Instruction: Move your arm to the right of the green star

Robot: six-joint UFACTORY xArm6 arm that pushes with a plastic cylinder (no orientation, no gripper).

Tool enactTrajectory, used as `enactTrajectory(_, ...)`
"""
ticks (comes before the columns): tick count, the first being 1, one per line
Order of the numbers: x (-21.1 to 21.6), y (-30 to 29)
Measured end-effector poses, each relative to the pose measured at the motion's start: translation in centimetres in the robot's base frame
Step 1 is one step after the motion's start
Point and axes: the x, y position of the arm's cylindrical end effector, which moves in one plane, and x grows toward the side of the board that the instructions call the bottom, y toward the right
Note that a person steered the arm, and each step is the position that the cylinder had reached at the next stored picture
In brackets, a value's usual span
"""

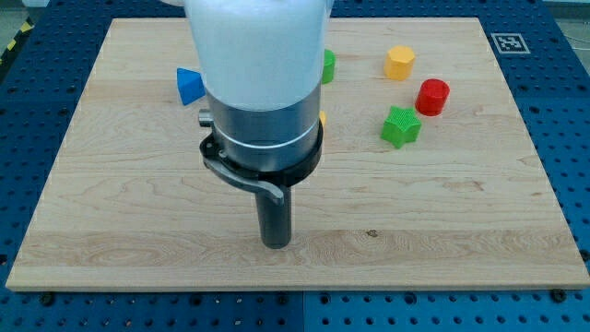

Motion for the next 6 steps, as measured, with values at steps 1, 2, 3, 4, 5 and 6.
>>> enactTrajectory(1, -0.4, 0.3)
enactTrajectory(2, -0.4, 1.1)
enactTrajectory(3, -0.4, 1.3)
enactTrajectory(4, -0.4, 1.7)
enactTrajectory(5, -0.4, 3.1)
enactTrajectory(6, -0.4, 3.2)
